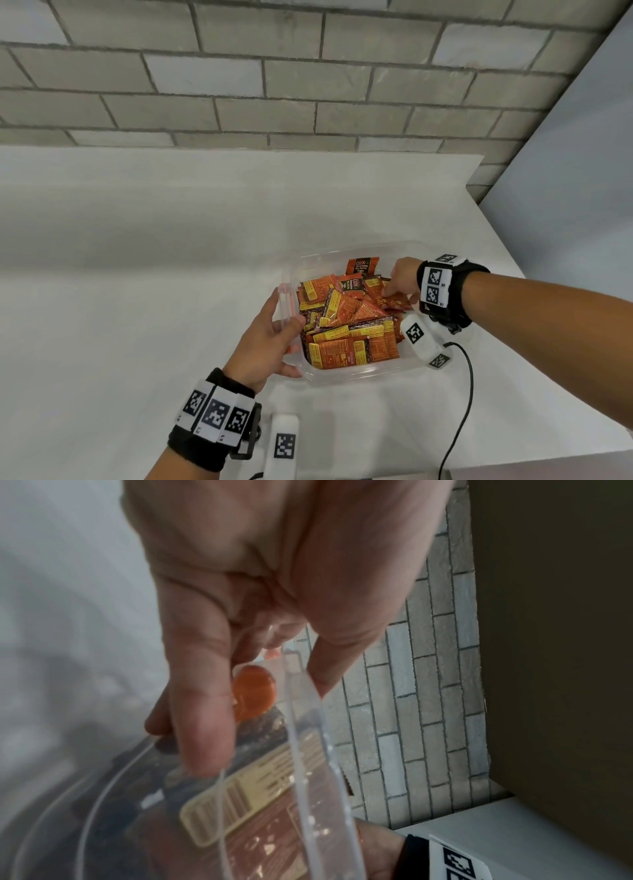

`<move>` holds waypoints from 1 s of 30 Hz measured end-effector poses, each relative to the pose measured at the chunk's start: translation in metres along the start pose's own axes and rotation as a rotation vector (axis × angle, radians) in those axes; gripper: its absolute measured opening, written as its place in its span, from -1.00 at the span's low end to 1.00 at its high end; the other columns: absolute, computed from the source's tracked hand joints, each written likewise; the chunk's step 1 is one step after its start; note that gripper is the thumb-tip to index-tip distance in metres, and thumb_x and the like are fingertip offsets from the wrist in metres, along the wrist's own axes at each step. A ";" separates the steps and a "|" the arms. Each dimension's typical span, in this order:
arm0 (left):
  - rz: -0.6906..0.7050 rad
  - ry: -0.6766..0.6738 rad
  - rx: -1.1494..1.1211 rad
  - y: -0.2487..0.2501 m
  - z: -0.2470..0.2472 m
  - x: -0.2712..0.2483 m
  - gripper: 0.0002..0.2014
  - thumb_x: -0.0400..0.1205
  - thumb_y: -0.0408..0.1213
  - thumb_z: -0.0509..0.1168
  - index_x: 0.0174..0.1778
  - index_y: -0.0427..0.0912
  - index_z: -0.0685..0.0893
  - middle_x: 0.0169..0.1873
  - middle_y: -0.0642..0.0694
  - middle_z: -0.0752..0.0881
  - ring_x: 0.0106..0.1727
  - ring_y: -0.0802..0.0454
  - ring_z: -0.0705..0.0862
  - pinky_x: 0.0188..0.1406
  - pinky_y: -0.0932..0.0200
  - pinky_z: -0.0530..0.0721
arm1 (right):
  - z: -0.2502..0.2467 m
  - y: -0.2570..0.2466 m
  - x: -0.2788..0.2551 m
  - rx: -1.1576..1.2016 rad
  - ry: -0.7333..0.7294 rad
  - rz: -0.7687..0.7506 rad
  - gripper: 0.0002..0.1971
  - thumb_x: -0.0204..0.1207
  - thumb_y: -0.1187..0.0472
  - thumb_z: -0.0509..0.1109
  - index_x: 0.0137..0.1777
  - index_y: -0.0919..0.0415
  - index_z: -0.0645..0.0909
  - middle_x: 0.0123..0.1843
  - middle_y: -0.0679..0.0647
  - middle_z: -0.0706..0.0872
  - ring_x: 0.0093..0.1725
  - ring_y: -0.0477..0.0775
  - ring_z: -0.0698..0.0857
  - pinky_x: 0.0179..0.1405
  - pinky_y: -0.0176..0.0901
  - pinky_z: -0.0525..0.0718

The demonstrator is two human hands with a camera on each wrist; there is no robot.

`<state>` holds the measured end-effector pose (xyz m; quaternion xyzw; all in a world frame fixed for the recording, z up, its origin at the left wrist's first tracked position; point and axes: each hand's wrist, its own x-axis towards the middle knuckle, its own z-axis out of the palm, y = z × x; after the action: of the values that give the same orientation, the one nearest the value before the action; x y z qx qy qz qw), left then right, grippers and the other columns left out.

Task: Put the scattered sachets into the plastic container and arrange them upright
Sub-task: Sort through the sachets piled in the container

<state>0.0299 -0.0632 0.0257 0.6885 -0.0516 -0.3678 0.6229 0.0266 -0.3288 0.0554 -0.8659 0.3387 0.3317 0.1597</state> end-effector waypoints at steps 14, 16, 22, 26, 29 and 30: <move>-0.009 -0.012 -0.028 -0.005 -0.002 0.002 -0.33 0.67 -0.20 0.30 0.61 0.29 0.12 0.00 -0.06 0.82 -0.06 -0.09 0.82 -0.32 -0.16 0.78 | 0.005 -0.006 0.000 0.011 -0.029 -0.028 -0.46 0.44 -0.17 0.45 0.16 0.30 0.62 0.14 0.20 0.74 0.09 0.18 0.73 -0.06 -0.07 0.71; -0.009 -0.016 -0.029 -0.005 -0.002 0.002 -0.33 0.66 -0.18 0.31 0.60 0.31 0.13 0.01 -0.06 0.82 -0.05 -0.09 0.82 -0.29 -0.19 0.79 | 0.004 -0.008 -0.005 0.019 -0.003 -0.061 -0.49 0.57 -0.13 0.34 0.26 0.32 0.59 0.22 0.20 0.70 0.16 0.15 0.67 -0.11 -0.16 0.61; -0.013 -0.020 -0.037 -0.005 -0.003 0.003 -0.32 0.65 -0.16 0.32 0.60 0.30 0.14 0.01 -0.05 0.82 -0.04 -0.09 0.82 -0.28 -0.20 0.79 | 0.007 -0.004 0.001 0.133 0.030 -0.021 -0.61 0.53 0.09 0.45 0.18 0.40 0.57 0.14 0.25 0.69 0.09 0.18 0.70 0.12 0.01 0.70; -0.017 -0.017 -0.034 -0.007 -0.004 0.004 -0.29 0.63 -0.13 0.34 0.62 0.30 0.13 0.04 -0.07 0.81 -0.03 -0.10 0.82 -0.26 -0.22 0.79 | 0.008 -0.008 -0.001 0.083 0.030 -0.006 -0.56 0.55 -0.13 0.35 -0.34 0.20 0.39 -0.32 0.05 0.51 -0.24 0.03 0.56 -0.40 -0.24 0.45; -0.015 -0.016 -0.027 -0.007 -0.004 0.005 -0.32 0.62 -0.12 0.34 0.60 0.32 0.16 0.06 -0.07 0.80 -0.02 -0.10 0.82 -0.26 -0.23 0.79 | 0.011 -0.014 -0.006 0.117 -0.016 -0.052 -0.63 0.59 -0.11 0.30 -0.06 0.24 0.49 -0.27 0.06 0.52 -0.19 0.06 0.58 -0.31 -0.19 0.52; -0.012 -0.017 -0.027 -0.007 -0.004 0.005 -0.34 0.63 -0.12 0.34 0.58 0.33 0.17 0.05 -0.07 0.80 -0.02 -0.10 0.82 -0.26 -0.21 0.79 | 0.012 -0.016 -0.010 0.157 -0.034 -0.065 -0.63 0.60 -0.08 0.31 0.10 0.27 0.51 -0.20 0.08 0.58 -0.19 0.06 0.61 -0.26 -0.16 0.57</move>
<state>0.0331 -0.0610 0.0165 0.6770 -0.0477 -0.3782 0.6295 0.0266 -0.3063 0.0545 -0.8554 0.3329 0.3134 0.2436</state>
